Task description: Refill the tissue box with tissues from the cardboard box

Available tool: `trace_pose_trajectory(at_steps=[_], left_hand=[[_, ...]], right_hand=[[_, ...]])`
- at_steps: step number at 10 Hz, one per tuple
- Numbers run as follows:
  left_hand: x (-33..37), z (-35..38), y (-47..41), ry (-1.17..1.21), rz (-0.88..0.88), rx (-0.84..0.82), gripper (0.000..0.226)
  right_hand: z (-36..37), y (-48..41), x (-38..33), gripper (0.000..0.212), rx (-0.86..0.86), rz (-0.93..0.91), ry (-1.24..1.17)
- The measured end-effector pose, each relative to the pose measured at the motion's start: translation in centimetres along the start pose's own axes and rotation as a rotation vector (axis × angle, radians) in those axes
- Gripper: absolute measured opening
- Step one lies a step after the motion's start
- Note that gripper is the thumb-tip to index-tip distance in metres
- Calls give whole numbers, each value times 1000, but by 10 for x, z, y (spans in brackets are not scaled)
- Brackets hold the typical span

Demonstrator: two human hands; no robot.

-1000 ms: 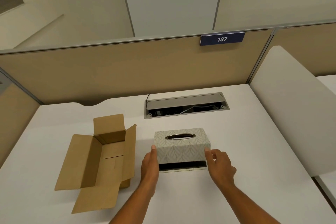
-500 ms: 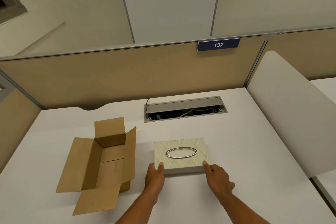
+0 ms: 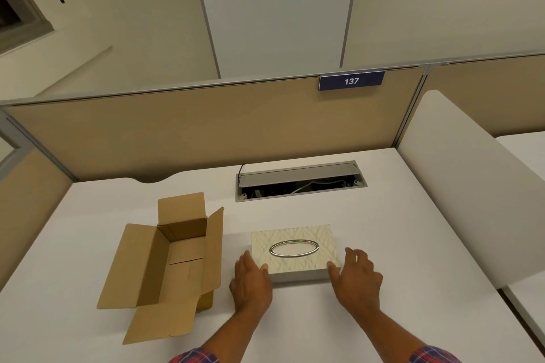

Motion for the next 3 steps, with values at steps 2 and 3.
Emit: trace_pose_trajectory(at_steps=[2, 3], left_hand=[[36, -3, 6, -380, 229, 44, 76], [52, -7, 10, -488, 457, 214, 82]], right_hand=[[-17, 3, -32, 77, 12, -193, 115], [-20, 0, -50, 83, -2, -302, 175]])
Point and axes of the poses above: each hand's wrist, its own y-axis away from the middle knuckle, its own z-axis out of the palm, x = y × z, the point moved 9 cm from there along -y, towards the middle knuckle, and after that the axes turned 12 degrees about -x, right-handed, at the moved point
